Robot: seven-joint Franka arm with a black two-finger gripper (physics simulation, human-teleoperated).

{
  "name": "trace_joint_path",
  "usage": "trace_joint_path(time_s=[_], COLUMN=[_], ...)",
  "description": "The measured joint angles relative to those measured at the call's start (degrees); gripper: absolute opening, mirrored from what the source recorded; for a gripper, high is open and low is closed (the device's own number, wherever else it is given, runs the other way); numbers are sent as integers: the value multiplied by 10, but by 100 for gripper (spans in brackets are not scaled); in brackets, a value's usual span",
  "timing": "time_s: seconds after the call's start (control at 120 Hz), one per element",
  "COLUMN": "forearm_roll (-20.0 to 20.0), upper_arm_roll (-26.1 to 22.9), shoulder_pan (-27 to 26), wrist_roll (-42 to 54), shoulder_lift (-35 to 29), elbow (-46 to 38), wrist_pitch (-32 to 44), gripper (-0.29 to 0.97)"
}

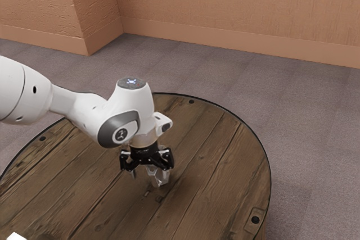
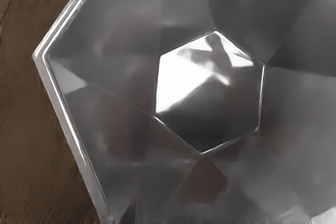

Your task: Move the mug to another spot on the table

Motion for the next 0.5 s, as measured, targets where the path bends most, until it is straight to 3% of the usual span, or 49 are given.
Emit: trace_joint_path(time_s=[0.083, 0.342, 0.5], forearm_roll=[-1, 3, 7], upper_arm_roll=[0, 0, 0], shoulder_pan=[0, -1, -1], wrist_roll=[0, 5, 6], shoulder_lift=[-1, -3, -2], elbow=[-2, -2, 0], wrist_pitch=[0, -3, -4], gripper=[61, 20, 12])
